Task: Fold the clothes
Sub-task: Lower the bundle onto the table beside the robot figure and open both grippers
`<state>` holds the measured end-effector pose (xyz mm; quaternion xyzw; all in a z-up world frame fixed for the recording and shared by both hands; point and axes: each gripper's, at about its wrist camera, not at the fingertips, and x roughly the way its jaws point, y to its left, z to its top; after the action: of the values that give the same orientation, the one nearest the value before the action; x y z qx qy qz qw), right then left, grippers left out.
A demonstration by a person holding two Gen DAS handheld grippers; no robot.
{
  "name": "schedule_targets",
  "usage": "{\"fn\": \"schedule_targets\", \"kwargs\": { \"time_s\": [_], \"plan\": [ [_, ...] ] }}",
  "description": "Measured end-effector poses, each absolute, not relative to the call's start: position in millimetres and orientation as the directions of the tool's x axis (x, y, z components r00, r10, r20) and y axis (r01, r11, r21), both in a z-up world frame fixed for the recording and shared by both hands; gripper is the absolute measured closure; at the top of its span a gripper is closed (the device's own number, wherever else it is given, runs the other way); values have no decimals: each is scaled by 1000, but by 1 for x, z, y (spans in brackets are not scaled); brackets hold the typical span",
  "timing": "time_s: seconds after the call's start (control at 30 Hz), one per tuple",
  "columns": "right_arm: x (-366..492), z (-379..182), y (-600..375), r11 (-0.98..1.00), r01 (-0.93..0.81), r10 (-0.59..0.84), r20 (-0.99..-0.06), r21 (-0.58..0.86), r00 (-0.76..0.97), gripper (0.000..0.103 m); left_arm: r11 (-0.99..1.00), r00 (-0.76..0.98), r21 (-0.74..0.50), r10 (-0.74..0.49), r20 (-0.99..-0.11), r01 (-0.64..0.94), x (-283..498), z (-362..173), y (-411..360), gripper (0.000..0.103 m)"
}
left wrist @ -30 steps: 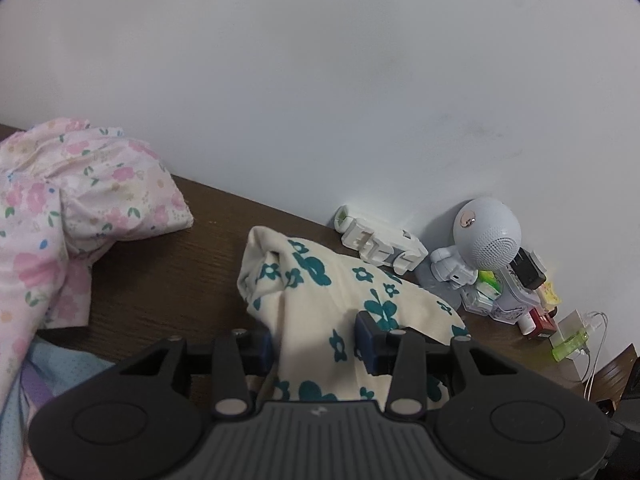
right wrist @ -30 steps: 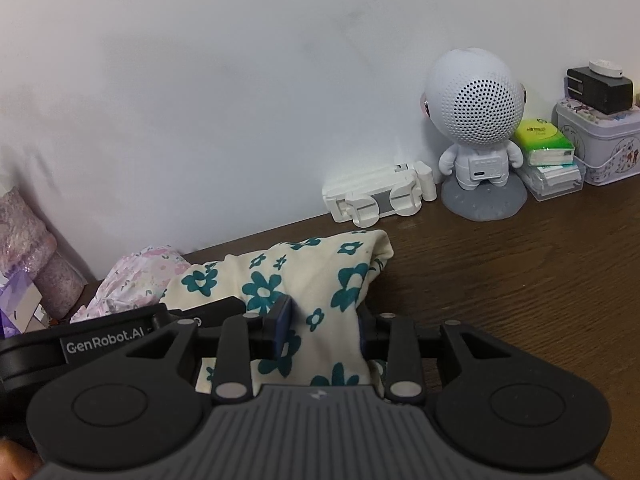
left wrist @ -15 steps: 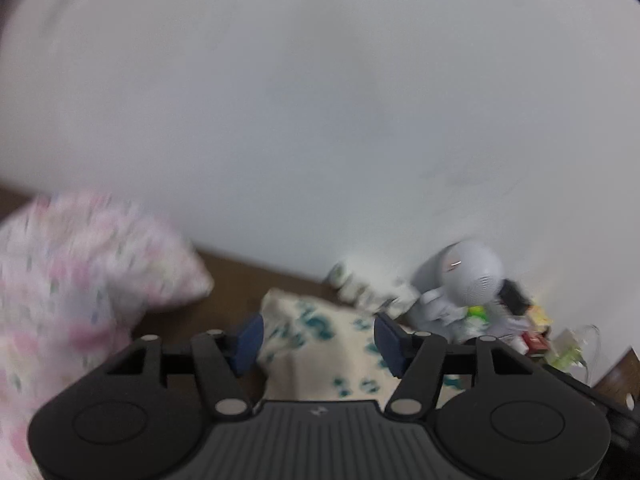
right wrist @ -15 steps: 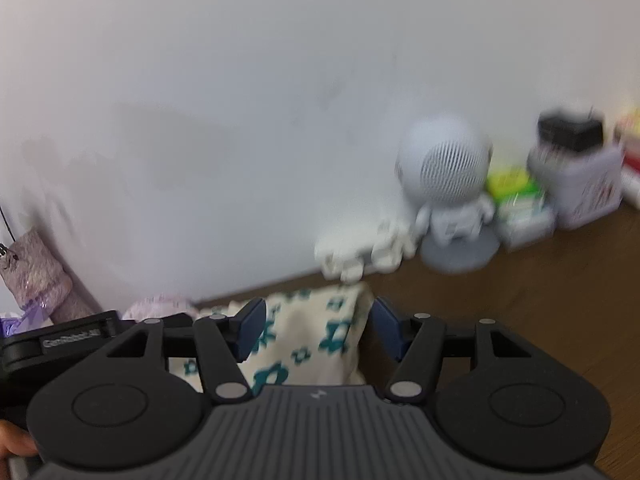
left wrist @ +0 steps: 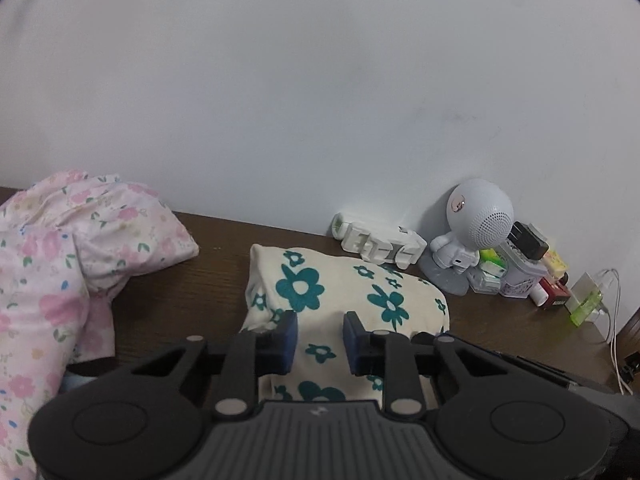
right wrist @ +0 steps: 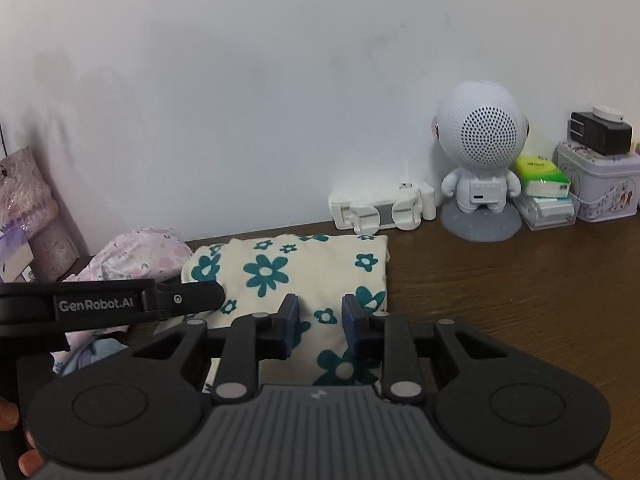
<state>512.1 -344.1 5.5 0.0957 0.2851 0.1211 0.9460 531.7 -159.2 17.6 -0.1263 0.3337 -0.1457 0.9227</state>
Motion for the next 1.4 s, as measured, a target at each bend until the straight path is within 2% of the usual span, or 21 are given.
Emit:
{"fn": "schedule_targets", "kwargs": {
  "time_s": [0.1,0.13,0.17,0.2,0.27,0.33,0.4,0.43,0.57,0.77,1.03,1.4],
  "plan": [
    [510,7,-344,953,-175,282,-518,246,808,78,926,736,-320,-357,-575,199,529,20,-159,77],
    [509,8,-343,954,-177,280,-517,240,809,77,924,740,-322,-364,-565,208,526,22,-158,71],
    [507,11,-343,954,-180,282,-509,240,813,73,921,744,-324,-371,-555,217,523,25,-158,60],
    [504,13,-343,953,-183,283,-501,240,818,66,923,758,-319,-363,-542,213,518,28,-157,53],
    [496,20,-343,955,-184,276,-475,231,836,59,928,785,-310,-345,-514,205,507,36,-155,20],
    [486,27,-343,961,-183,260,-446,208,856,47,945,831,-268,-298,-470,187,491,46,-151,11],
    [475,32,-342,969,-182,236,-423,165,875,28,953,853,-220,-286,-436,208,477,51,-149,6],
    [470,34,-341,972,-183,228,-413,146,882,24,957,863,-195,-281,-419,217,469,53,-149,2],
    [455,39,-337,977,-193,213,-419,92,883,0,966,878,-172,-247,-410,192,448,51,-140,0],
    [446,38,-328,977,-206,212,-445,61,870,0,944,831,-277,-296,-471,179,442,44,-120,0],
    [435,32,-320,974,-199,225,-474,107,851,0,949,838,-274,-275,-471,157,430,38,-109,0],
    [402,20,-305,977,-191,209,-525,90,825,0,960,831,-238,-249,-497,145,387,27,-97,0]
  ]
}}
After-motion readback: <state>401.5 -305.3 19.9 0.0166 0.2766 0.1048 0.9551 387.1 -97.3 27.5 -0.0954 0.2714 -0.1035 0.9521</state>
